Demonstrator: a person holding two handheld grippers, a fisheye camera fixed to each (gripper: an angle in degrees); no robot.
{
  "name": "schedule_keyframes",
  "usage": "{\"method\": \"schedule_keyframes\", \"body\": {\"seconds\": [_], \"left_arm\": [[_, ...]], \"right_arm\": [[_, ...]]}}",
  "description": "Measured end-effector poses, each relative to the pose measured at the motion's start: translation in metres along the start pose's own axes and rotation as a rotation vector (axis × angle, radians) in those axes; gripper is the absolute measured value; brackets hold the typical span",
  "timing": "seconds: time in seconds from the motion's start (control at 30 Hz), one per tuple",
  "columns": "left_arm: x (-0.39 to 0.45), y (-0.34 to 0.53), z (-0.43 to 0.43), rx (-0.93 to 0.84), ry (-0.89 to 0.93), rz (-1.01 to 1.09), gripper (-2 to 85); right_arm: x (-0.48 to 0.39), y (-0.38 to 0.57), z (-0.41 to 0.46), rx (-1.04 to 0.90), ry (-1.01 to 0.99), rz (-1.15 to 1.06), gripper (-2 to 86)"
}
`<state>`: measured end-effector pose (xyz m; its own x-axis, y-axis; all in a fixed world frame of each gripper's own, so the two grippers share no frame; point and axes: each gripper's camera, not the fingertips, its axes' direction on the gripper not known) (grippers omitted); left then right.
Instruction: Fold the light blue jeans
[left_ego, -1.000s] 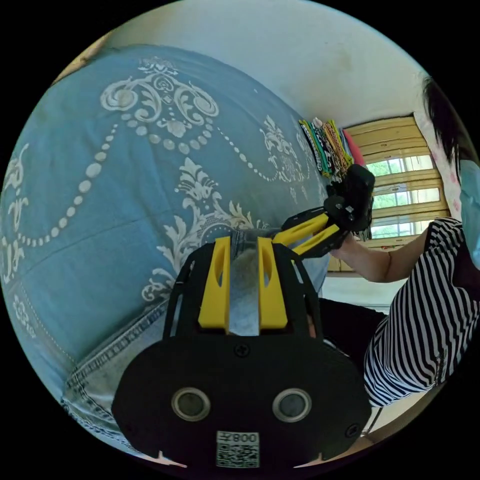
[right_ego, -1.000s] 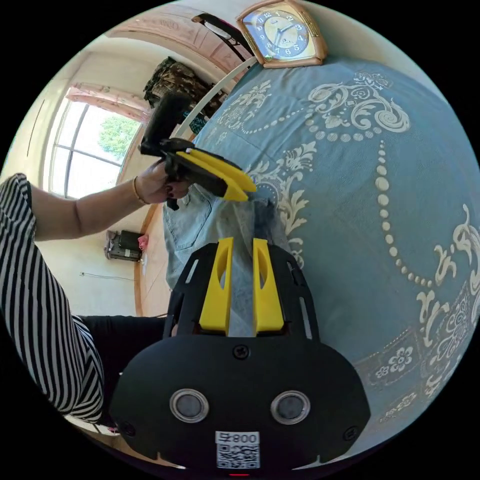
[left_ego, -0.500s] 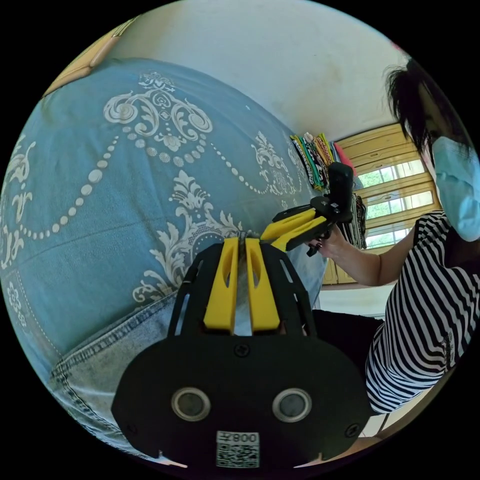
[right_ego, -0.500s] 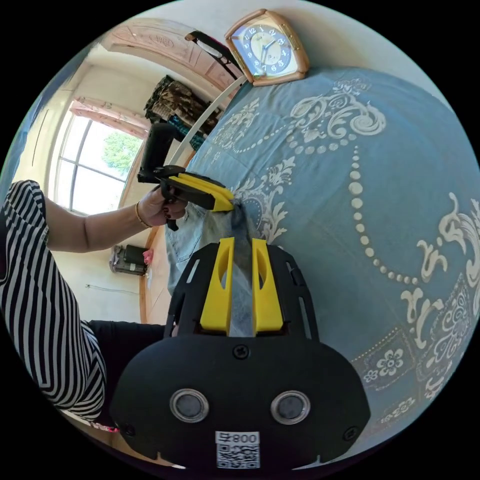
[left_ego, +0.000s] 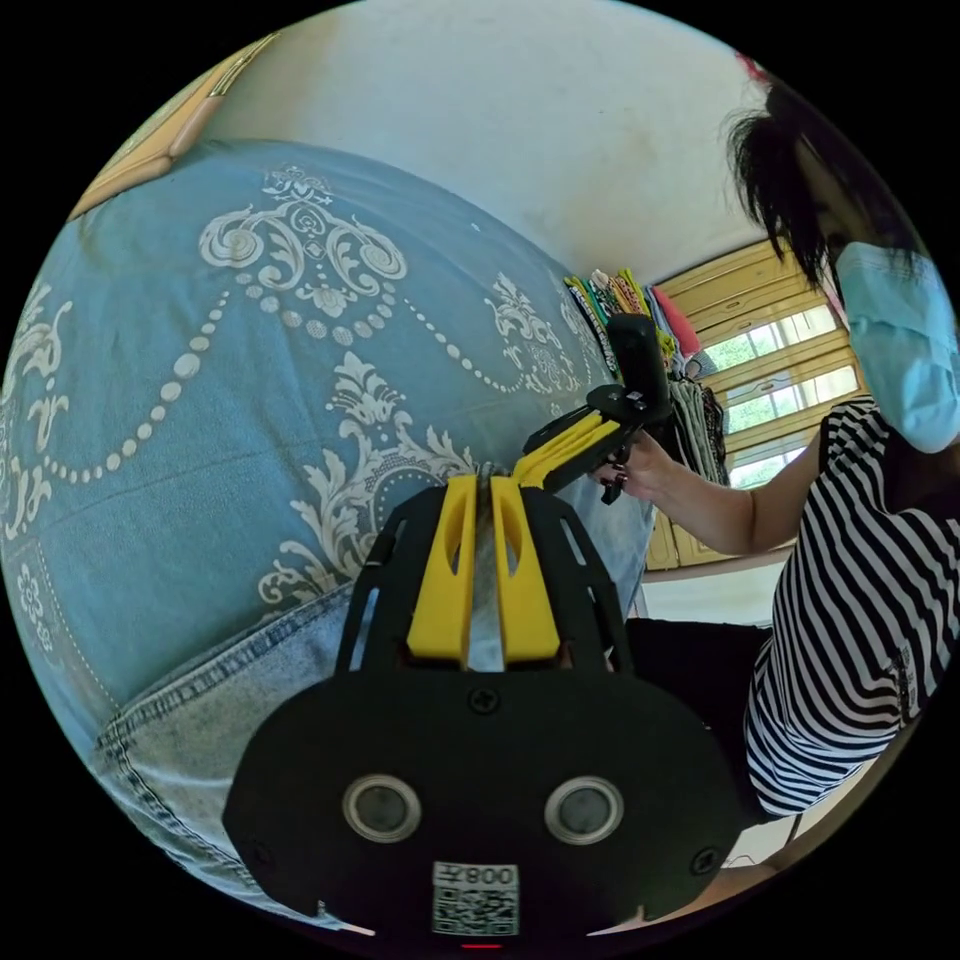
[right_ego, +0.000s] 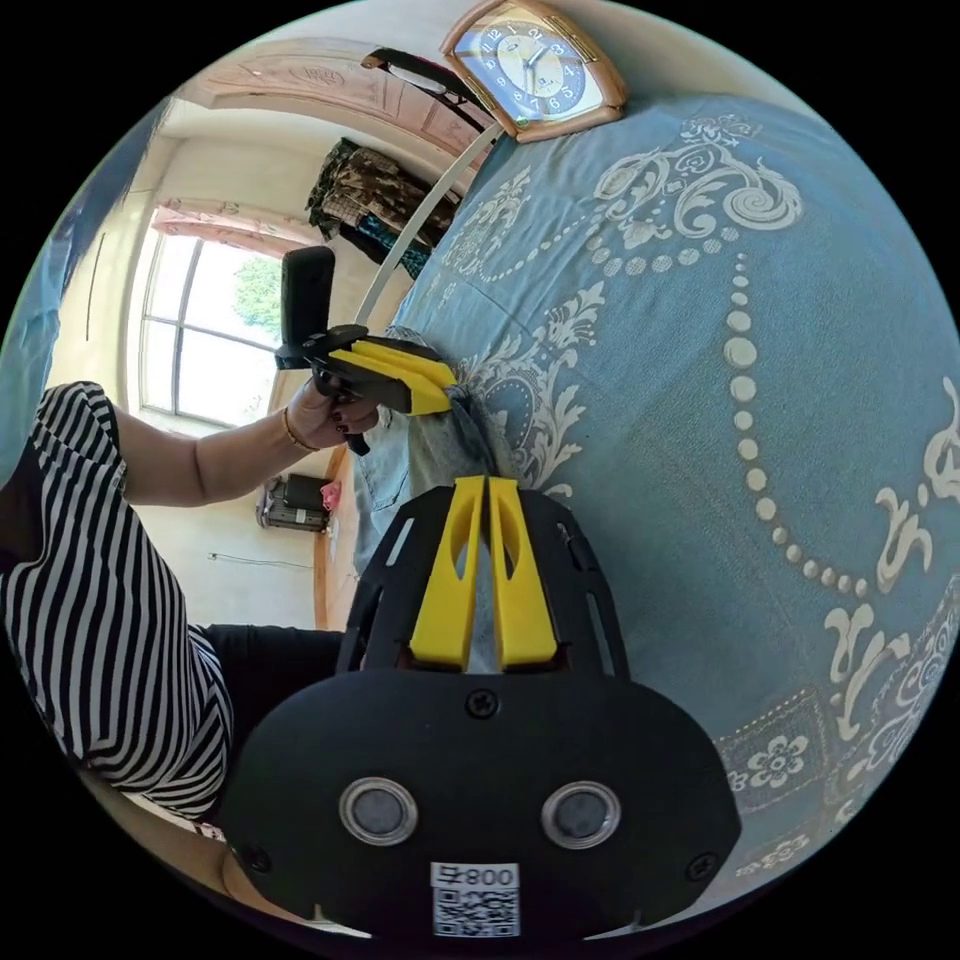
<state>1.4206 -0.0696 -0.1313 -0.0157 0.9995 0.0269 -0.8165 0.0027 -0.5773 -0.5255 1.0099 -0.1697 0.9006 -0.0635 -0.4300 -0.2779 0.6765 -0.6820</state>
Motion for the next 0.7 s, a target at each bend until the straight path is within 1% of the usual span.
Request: {"method": "schedule_keyframes", "body": {"seconds": [0.03, 0.1, 0.2, 0.27, 0.3, 0.33, 0.4, 0.47, 0.5, 0.6, 0.63, 0.7], "left_arm": [[0.006, -0.004, 0.001, 0.009, -0.002, -0.007, 2.6], [0.014, -0.010, 0.003, 0.025, -0.012, -0.021, 2.5], [0.028, -0.021, 0.010, 0.059, -0.050, -0.047, 2.3], [0.040, -0.028, 0.011, 0.111, -0.098, -0.092, 2.0], [0.044, -0.030, 0.011, 0.127, -0.099, -0.095, 1.9], [0.052, -0.034, 0.011, 0.152, -0.083, -0.093, 1.7], [0.066, -0.040, 0.018, 0.143, -0.064, -0.078, 1.3], [0.082, -0.048, 0.038, 0.034, -0.131, -0.076, 0.7], [0.086, -0.050, 0.042, 0.011, -0.147, -0.062, 0.6], [0.102, -0.058, 0.047, 0.028, -0.132, -0.079, 0.3], [0.111, -0.062, 0.048, 0.036, -0.144, -0.095, 0.2], [0.131, -0.069, 0.046, 0.073, -0.142, -0.059, 0.2]], "right_arm": [[-0.002, 0.001, -0.002, 0.003, 0.025, -0.008, 0.9], [-0.014, 0.004, -0.011, 0.036, 0.162, -0.050, 0.5], [-0.018, 0.012, -0.012, 0.069, 0.261, -0.047, 0.3], [-0.011, 0.016, -0.001, 0.032, 0.325, -0.038, 0.3], [-0.002, 0.017, 0.009, -0.013, 0.330, -0.022, 0.4], [0.003, 0.018, 0.012, -0.019, 0.311, -0.008, 0.4], [0.019, 0.022, 0.012, 0.005, 0.235, 0.024, 0.7], [0.027, 0.028, 0.006, 0.047, 0.199, 0.055, 1.1], [0.029, 0.035, 0.000, 0.087, 0.196, 0.070, 1.4], [0.024, 0.059, -0.020, 0.166, 0.214, 0.095, 1.5], [0.022, 0.065, -0.023, 0.175, 0.212, 0.100, 1.5], [0.013, 0.094, -0.027, 0.172, 0.221, 0.105, 1.1]]}}
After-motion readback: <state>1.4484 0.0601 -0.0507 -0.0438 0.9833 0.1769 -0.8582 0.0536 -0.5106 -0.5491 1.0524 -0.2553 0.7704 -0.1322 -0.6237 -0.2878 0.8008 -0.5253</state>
